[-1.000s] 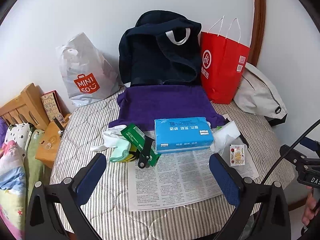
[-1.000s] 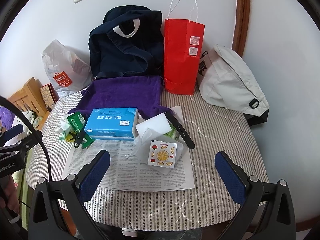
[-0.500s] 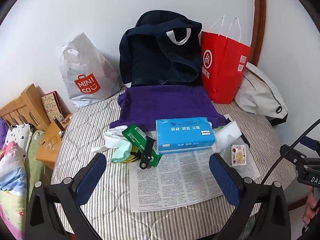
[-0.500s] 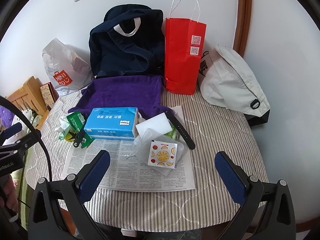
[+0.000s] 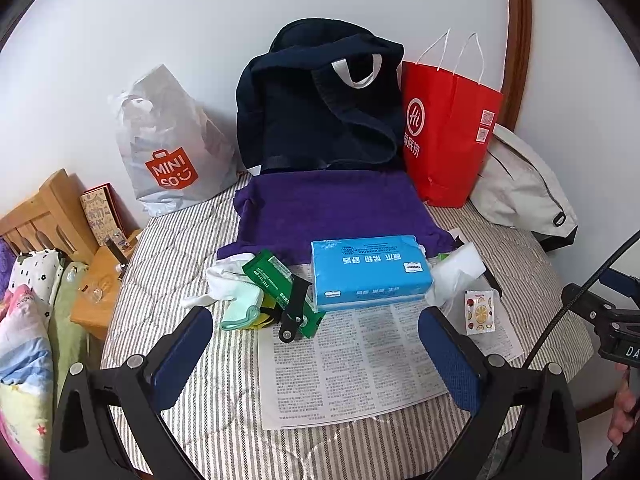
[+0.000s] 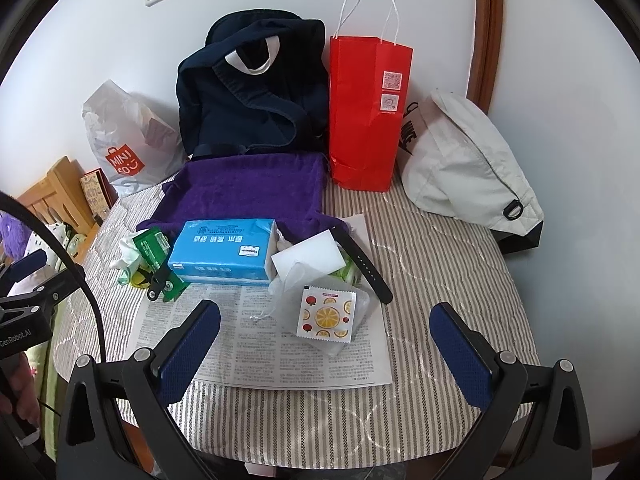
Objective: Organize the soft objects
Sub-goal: 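Reach the left gripper to the mint-green cloth with white gloves and grasp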
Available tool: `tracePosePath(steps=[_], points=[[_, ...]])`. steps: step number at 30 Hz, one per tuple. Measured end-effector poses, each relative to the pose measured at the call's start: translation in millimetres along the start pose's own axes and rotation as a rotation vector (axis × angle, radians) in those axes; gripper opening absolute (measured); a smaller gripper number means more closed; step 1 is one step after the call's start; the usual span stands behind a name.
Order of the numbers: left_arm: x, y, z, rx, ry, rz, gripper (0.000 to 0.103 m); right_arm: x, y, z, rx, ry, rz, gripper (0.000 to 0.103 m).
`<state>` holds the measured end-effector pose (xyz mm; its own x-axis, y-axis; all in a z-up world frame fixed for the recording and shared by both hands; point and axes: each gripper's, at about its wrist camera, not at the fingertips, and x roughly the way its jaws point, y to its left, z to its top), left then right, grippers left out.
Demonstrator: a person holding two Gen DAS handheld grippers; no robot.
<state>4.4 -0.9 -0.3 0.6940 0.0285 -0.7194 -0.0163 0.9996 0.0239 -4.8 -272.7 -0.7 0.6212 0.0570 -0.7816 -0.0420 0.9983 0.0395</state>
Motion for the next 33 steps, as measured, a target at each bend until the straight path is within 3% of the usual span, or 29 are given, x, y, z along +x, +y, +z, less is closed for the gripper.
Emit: tracePosePath(steps=[13, 26, 29, 33], points=[[34, 11, 0, 0.012, 0.031, -0.009, 0.103, 22, 0, 4, 0.02, 0.009, 0.048, 0.103], [83, 54, -16, -0.018, 0.07, 0.032, 0.103, 69, 2, -8, 0.008, 0.097, 0.076, 0.103], [102, 68, -18, -0.045, 0.086, 0.028, 0.096, 82, 0, -11, 0.004, 0.123, 0.073, 0.103], [129, 78, -18, -0.06, 0.107, 0.014, 0.096, 97, -1, -11, -0.002, 0.153, 0.061, 0.103]])
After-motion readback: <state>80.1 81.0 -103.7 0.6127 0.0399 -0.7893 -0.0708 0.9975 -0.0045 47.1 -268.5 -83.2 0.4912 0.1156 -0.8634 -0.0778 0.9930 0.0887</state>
